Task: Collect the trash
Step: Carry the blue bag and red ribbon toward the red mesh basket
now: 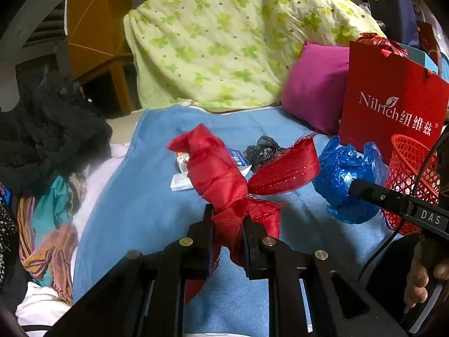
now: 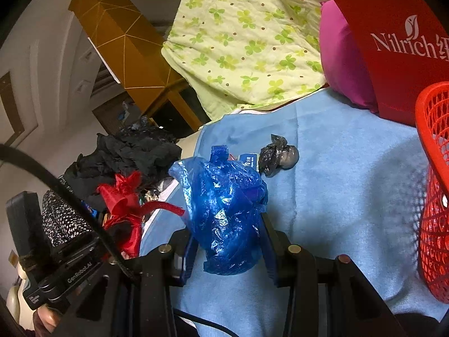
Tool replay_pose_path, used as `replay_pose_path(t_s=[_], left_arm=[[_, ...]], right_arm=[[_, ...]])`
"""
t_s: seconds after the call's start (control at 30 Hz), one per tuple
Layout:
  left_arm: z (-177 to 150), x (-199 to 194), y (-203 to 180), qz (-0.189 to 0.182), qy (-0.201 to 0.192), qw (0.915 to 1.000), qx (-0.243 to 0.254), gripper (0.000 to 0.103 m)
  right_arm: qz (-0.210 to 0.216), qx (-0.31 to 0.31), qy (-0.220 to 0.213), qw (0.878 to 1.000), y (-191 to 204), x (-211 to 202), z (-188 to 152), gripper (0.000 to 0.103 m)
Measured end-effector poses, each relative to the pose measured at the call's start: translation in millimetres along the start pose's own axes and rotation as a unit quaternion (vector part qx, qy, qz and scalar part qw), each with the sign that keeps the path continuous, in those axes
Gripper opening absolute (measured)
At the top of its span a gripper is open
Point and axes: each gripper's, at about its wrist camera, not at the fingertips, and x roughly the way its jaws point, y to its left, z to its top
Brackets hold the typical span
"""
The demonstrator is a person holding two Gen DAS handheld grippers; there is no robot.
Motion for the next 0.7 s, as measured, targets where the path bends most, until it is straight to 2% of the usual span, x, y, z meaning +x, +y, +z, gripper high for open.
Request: replay_pose_path(t_s=[0.7], left_arm=[[2, -11, -11, 0.004, -0.010, 0.9998, 0.014, 0.017]], right_arm=[[0.017, 0.003, -0.020, 1.000, -4, -14, 2, 0.043]])
